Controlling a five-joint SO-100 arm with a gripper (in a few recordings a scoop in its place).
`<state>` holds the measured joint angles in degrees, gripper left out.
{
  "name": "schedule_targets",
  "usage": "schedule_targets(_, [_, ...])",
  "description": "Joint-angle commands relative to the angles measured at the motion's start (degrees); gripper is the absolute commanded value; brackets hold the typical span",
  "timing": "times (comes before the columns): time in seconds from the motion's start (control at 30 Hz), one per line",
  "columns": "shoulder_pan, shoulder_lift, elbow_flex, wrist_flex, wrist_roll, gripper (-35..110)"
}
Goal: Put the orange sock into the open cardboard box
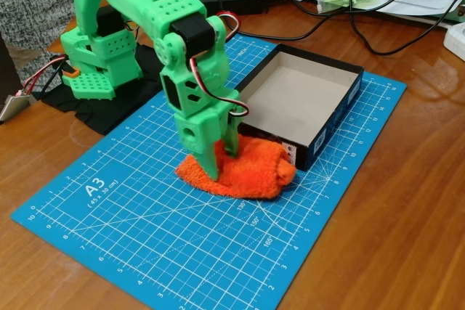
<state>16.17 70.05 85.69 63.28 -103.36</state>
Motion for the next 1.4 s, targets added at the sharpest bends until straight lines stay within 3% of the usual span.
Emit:
schedule_targets(0.0, [0.00,0.44,0.53,-1.49,2.11,0])
schedule_targets(0.23, [0.88,8.09,-0.18,-1.76,-2.11,0])
schedule_targets(0.33, [0.70,13.62,0.53,-1.58,3.43,0])
schedule_targets(0.7, [-5.89,38.06,6.77,1.05,60.29,0])
schedule_targets(0.97, [-11.07,46.58,9.67,14.06,100.46,0])
schedule_targets(1.13, [-15.47,50.54,18.54,10.90,116.54,0])
schedule_targets(1.37, [-22.59,52.21,19.25,4.39,125.95,0])
